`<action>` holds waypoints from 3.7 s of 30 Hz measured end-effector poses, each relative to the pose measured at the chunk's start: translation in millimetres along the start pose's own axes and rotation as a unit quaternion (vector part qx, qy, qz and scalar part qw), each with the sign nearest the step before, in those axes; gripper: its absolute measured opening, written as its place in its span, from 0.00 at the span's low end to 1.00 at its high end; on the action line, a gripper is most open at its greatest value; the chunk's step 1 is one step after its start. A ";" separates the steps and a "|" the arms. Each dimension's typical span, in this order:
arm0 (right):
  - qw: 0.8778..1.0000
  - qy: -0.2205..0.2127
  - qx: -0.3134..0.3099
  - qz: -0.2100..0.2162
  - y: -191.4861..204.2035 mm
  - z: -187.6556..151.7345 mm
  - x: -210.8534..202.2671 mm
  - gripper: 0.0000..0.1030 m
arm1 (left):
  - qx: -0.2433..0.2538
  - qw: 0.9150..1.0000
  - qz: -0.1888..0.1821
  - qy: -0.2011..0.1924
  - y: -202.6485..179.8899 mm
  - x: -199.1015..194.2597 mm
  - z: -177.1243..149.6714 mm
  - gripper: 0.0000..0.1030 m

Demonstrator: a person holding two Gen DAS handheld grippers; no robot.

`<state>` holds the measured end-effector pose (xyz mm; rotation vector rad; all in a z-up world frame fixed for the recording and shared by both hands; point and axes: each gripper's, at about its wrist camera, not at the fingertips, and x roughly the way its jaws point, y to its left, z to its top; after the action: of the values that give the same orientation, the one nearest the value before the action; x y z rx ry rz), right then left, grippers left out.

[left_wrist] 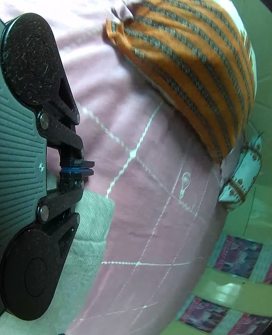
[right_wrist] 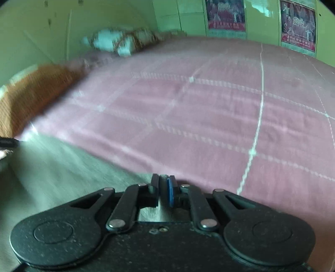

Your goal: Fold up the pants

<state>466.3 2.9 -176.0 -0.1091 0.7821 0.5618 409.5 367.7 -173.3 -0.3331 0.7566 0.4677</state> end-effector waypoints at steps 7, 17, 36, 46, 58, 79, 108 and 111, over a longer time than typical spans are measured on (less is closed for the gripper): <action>0.996 -0.065 0.064 0.012 -9.4 -2.4 -66.0 0.06 | 0.012 0.996 -0.047 -0.080 -20.0 -64.2 5.1 0.01; 0.991 -0.051 0.105 -0.066 -25.8 -44.9 -97.4 0.05 | 0.118 0.989 -0.045 -0.074 -73.9 -62.2 -29.6 0.46; 0.888 -0.144 0.335 -0.279 -235.9 -236.1 -353.7 0.11 | 0.125 0.988 -0.053 -0.069 -69.4 -112.1 -99.2 0.91; 0.796 -0.176 0.546 -0.193 -297.3 -336.4 -375.4 0.16 | 0.139 0.989 -0.030 -0.037 -76.3 -120.8 -129.1 0.92; 0.766 -0.202 0.596 -0.131 -301.3 -364.2 -372.0 0.32 | 0.144 0.989 -0.028 -0.032 -81.1 -117.5 -138.6 1.00; 0.811 -0.196 0.513 -0.200 -305.2 -332.4 -385.2 0.13 | 0.145 0.988 -0.011 -0.054 -72.8 -142.8 -142.8 1.00; 0.808 -0.192 0.527 -0.178 -315.8 -339.7 -389.9 0.15 | 0.192 0.980 -0.044 -0.023 -127.3 -160.8 -178.3 1.00; 0.798 -0.189 0.547 -0.166 -316.2 -346.6 -388.8 0.20 | 0.192 0.980 -0.047 -0.025 -126.1 -159.9 -178.9 1.00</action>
<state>186.9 -538.4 -187.9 0.9074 0.5716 -0.2669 270.4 135.1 -165.1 0.0052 0.7611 0.2319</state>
